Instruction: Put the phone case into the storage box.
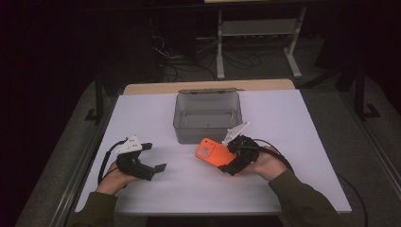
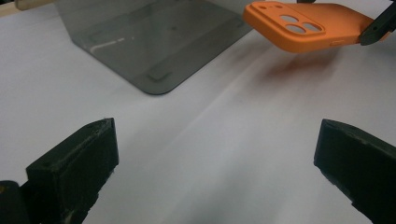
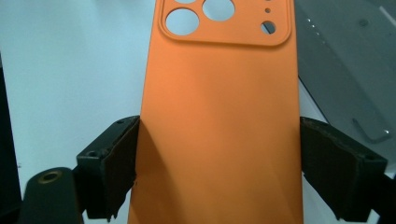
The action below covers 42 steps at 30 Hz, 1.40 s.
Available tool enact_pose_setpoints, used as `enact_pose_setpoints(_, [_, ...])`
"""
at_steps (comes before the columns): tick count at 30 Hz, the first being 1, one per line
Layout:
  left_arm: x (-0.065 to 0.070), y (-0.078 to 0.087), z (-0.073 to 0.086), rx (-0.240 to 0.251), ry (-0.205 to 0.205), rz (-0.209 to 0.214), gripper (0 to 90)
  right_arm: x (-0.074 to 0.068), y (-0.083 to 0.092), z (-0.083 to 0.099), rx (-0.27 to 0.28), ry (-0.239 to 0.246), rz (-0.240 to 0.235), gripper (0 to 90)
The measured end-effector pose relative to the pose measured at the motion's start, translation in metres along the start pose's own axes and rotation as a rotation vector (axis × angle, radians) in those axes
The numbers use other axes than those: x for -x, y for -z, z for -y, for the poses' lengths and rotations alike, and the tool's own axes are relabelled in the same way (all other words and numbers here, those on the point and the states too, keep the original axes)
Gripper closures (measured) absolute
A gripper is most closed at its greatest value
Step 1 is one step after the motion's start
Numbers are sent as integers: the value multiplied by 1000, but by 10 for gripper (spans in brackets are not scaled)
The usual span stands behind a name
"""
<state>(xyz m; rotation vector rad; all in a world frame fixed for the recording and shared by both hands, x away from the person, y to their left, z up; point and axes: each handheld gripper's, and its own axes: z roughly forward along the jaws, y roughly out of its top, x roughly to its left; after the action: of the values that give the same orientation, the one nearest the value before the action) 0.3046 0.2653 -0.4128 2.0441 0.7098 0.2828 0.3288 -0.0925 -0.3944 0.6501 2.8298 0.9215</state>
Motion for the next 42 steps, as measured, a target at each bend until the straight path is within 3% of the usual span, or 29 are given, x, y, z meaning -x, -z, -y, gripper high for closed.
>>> enact_pose_setpoints(8, [4, -8, -5, 19, 5, 19, 0, 0, 0, 0, 0, 0, -2, 155])
enact_pose_setpoints(26, [21, -30, -16, 16, -27, 67, 0, 2, 2, 2, -4, -2, 4, 156])
enact_pose_setpoints(42, [29, -48, -28, 27, -59, 78, 0, 5, 7, 3, -13, -1, 11, 155])
